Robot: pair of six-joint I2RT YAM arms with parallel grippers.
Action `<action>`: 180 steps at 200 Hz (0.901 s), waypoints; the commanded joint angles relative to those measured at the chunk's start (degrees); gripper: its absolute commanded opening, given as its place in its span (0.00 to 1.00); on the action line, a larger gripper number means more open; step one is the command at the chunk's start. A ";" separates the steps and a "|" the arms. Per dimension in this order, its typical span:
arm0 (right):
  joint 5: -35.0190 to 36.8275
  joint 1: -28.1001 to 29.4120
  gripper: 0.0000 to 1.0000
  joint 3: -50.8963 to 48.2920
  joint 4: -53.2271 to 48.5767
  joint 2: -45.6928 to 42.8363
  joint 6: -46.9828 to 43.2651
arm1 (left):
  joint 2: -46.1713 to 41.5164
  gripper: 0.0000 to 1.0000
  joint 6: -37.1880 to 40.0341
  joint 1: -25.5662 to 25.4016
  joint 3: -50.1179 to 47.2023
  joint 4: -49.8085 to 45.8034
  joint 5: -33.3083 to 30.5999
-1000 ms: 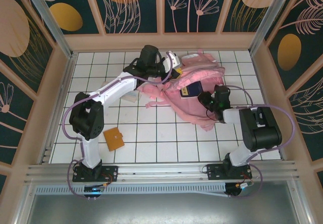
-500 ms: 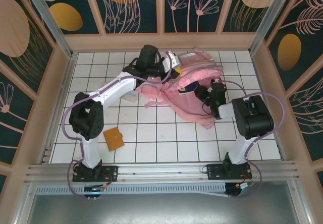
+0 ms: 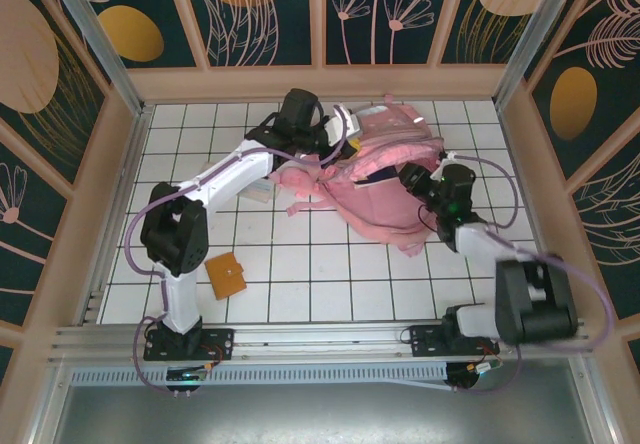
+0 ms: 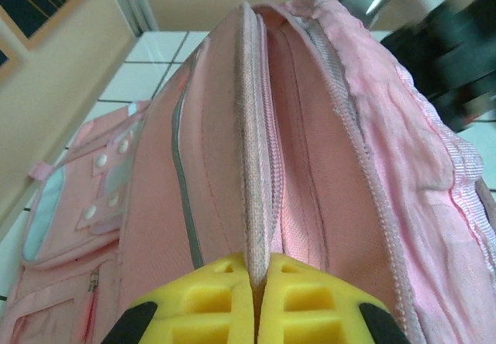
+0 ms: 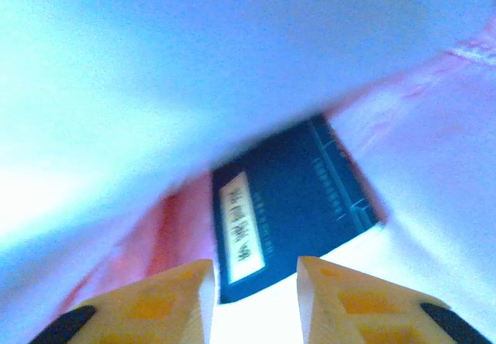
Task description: Pack books, pencil case, and school supplies into a backpack
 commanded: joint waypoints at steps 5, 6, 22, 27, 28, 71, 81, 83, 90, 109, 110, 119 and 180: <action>3.40 0.90 0.39 -2.32 -23.42 -14.85 0.83 | 3.04 0.04 4.96 -1.58 4.82 -7.07 -1.41; 3.62 0.93 0.39 -2.26 -24.21 -15.41 0.85 | 3.19 0.04 5.09 -1.71 4.92 -7.28 -1.63; 5.82 0.73 0.40 -0.62 -35.01 -21.86 -0.50 | 5.08 0.10 5.58 -3.43 6.08 -8.73 -4.86; 6.77 0.78 0.40 0.14 -37.72 -23.41 -1.33 | 5.69 0.13 6.10 -4.06 6.68 -9.57 -5.09; 6.89 0.78 0.40 0.28 -38.13 -23.73 -1.51 | 5.87 0.14 6.18 -4.23 6.82 -9.80 -5.19; 6.39 0.37 0.44 8.72 -47.81 -21.75 -10.10 | 7.50 0.66 1.17 -4.98 11.92 -14.06 -6.78; 4.25 0.52 0.45 9.66 -48.20 -19.61 -10.79 | 6.75 0.70 -2.69 -4.19 12.41 -14.68 -13.67; 3.87 0.52 0.45 9.79 -48.14 -19.38 -10.81 | 6.58 0.70 -3.68 -3.90 12.36 -14.58 -14.78; 1.62 0.83 0.45 10.15 -47.95 -17.98 -11.03 | 5.95 0.70 -8.33 -2.28 11.92 -13.94 -17.82; 1.11 4.24 0.46 11.35 -47.51 -14.60 -13.22 | 4.28 0.68 -25.27 3.27 8.71 -10.95 -20.68; 1.29 4.53 0.46 11.38 -47.51 -14.49 -13.38 | 4.20 0.68 -26.25 3.53 8.58 -10.89 -20.89; 2.93 6.56 0.47 12.11 -47.64 -12.43 -14.70 | 3.94 0.67 -33.73 5.33 7.64 -11.65 -23.08; 5.13 12.35 0.49 14.06 -46.71 -2.97 -16.09 | 5.58 0.66 -64.69 6.42 -2.20 -14.87 -29.80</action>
